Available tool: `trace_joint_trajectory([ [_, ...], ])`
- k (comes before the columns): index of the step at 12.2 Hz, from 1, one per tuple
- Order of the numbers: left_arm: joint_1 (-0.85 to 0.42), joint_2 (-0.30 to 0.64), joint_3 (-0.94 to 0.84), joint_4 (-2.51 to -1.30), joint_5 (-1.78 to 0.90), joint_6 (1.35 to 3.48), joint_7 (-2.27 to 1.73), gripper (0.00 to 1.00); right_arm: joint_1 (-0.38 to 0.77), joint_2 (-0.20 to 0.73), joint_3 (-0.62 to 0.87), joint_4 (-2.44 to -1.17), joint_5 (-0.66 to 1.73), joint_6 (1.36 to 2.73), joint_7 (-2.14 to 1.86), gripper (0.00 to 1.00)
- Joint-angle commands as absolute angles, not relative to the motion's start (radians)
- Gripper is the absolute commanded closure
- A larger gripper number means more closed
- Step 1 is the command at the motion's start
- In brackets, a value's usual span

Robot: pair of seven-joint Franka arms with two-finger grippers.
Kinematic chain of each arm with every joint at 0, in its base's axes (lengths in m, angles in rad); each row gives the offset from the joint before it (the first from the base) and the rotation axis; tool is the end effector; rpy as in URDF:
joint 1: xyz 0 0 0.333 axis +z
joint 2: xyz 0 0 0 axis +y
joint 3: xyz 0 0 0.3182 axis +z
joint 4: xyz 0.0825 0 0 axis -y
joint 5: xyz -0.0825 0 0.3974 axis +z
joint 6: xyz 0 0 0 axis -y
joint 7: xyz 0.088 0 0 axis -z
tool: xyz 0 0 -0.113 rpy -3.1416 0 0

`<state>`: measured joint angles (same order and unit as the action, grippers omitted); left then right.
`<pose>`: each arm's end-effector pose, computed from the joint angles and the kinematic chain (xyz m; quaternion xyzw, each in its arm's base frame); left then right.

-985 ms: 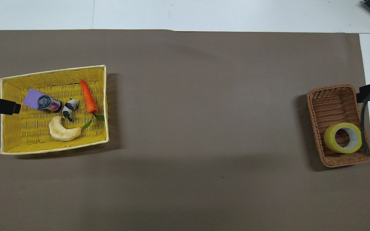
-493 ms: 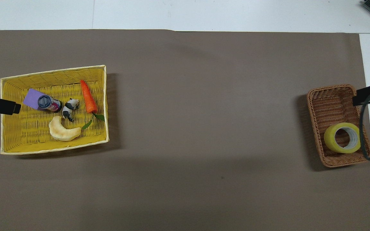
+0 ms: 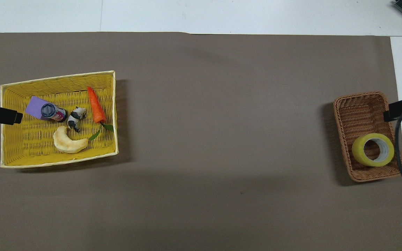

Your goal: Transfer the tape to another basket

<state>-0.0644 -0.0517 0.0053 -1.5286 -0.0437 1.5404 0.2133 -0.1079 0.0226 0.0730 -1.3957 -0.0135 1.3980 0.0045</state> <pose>0.5476 -0.0374 0.6674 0.9898 -0.1370 0.0333 0.0194 0.5552 -0.0217 0.6764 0.9997 -0.0208 -0.0102 0.0057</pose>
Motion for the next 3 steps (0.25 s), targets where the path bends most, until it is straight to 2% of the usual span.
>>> trace_joint_trajectory([
  [1, -0.061, -0.054, 0.003, -1.516, -0.029, 1.522, 0.212, 0.00, -0.129, 0.009, 0.081, -1.405, 0.002, 1.390, -0.006, 0.00],
  [3, -0.061, -0.054, 0.003, -1.516, -0.029, 1.522, 0.212, 0.00, -0.127, 0.009, 0.081, -1.405, -0.002, 1.393, -0.008, 0.00],
])
